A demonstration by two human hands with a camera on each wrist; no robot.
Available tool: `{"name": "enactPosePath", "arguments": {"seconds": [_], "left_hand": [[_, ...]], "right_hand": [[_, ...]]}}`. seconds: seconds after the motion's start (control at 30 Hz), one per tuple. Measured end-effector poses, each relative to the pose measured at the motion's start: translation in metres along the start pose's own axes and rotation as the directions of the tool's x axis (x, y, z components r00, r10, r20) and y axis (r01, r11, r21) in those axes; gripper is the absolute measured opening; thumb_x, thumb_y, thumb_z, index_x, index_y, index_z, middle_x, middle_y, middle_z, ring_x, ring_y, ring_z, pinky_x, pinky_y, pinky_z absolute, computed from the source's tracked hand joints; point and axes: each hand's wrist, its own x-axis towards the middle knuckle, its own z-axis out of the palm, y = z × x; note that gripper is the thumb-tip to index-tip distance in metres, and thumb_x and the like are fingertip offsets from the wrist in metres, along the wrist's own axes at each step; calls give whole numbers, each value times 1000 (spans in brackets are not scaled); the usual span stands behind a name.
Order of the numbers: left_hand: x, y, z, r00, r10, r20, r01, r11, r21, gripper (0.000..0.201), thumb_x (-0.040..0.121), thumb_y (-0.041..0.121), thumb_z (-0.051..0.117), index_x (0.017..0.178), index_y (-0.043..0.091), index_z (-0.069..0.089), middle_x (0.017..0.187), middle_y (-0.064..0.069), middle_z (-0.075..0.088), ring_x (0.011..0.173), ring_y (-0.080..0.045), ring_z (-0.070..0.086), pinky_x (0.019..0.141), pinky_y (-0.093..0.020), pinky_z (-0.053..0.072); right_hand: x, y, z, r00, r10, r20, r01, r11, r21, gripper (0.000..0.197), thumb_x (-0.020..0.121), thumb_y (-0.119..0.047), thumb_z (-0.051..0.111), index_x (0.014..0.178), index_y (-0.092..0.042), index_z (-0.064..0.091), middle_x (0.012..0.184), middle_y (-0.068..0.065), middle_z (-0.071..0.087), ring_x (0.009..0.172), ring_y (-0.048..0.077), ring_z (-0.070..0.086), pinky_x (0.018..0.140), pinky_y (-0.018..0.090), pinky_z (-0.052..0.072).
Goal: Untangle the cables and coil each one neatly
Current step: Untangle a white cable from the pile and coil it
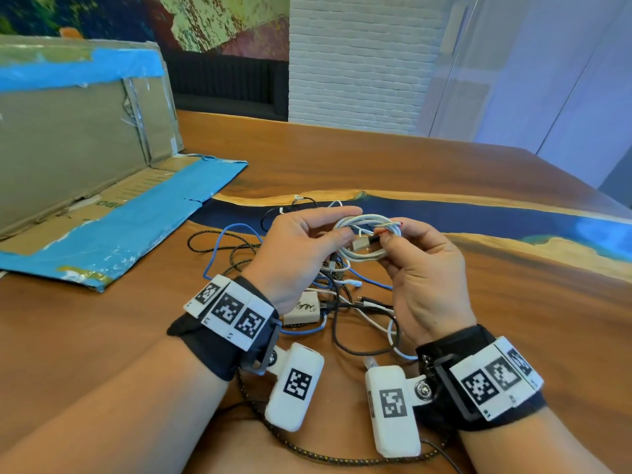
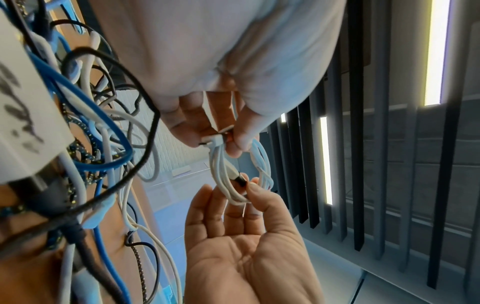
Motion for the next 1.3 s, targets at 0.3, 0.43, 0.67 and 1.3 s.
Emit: {"name": "enactPosePath", "arguments": {"seconds": [0.3, 0.43, 0.67, 1.3], "left_hand": [[3, -5, -1, 996, 43, -83, -38, 997, 72, 22, 95, 2, 67, 107, 18, 78, 100, -13, 77, 82, -17, 68, 75, -29, 58], [3, -5, 0, 994, 41, -106, -34, 997, 62, 25, 97, 0, 64, 102, 21, 77, 92, -14, 75, 77, -14, 68, 75, -26, 58], [3, -2, -8, 999, -54, -7, 53, 996, -73, 21, 97, -3, 61, 109, 8, 74, 85, -11, 71, 77, -16, 66, 67, -26, 55], [3, -4, -9, 976, -208, 68, 217, 963, -159, 27, 103, 24, 55, 121, 13, 73, 104, -15, 75, 93, -30, 72, 89, -46, 60]], "right_hand": [[0, 3, 0, 998, 8, 61, -12, 997, 71, 17, 67, -12, 80, 82, -14, 73, 89, 12, 70, 83, 24, 68, 79, 34, 58], [-3, 4, 3, 995, 10, 100, -16, 998, 64, 11, 78, -3, 71, 86, -9, 66, 87, 12, 67, 77, 22, 68, 75, 32, 59], [-2, 2, -3, 988, 80, 130, -84, 996, 32, 12, 93, 1, 62, 98, -8, 67, 87, 10, 75, 76, 21, 72, 71, 31, 60], [12, -30, -26, 982, 94, 166, -30, 936, -351, 15, 95, -4, 67, 110, -1, 66, 88, 19, 77, 60, 25, 59, 53, 32, 55]]}}
